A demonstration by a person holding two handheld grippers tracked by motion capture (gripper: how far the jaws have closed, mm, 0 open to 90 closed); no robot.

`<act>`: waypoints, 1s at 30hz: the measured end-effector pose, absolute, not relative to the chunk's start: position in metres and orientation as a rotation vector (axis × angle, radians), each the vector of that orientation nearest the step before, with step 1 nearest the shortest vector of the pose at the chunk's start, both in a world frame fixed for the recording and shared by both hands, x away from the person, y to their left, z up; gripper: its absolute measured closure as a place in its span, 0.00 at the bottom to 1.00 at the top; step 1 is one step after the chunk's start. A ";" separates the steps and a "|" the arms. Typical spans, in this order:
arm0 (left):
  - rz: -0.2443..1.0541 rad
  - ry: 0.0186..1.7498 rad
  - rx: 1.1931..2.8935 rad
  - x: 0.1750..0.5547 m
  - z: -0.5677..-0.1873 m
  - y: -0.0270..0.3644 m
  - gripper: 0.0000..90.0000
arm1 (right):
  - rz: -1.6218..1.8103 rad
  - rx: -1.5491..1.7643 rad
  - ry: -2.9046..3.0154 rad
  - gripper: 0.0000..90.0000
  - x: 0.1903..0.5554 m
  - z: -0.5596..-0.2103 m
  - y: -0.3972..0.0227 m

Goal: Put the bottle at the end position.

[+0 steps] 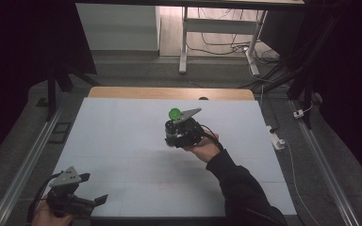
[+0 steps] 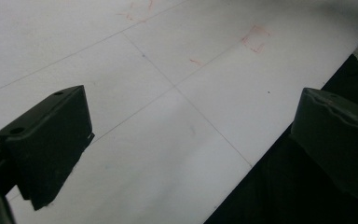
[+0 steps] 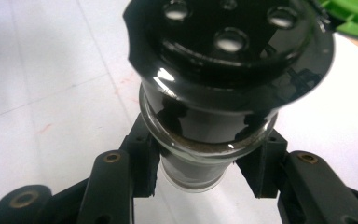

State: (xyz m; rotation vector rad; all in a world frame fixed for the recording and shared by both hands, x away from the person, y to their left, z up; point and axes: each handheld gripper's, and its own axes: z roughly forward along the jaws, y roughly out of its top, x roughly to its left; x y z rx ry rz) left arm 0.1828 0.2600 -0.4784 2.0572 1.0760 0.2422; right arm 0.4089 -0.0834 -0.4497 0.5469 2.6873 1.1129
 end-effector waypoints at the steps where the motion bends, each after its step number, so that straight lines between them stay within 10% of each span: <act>1: 0.242 1.076 2.057 0.183 -0.478 0.260 0.00 | 1.111 0.550 2.686 0.59 0.411 -0.450 -0.083; 30: 0.235 1.080 2.052 0.183 -0.479 0.261 0.00 | 1.016 0.620 2.683 0.59 0.454 -0.484 -0.073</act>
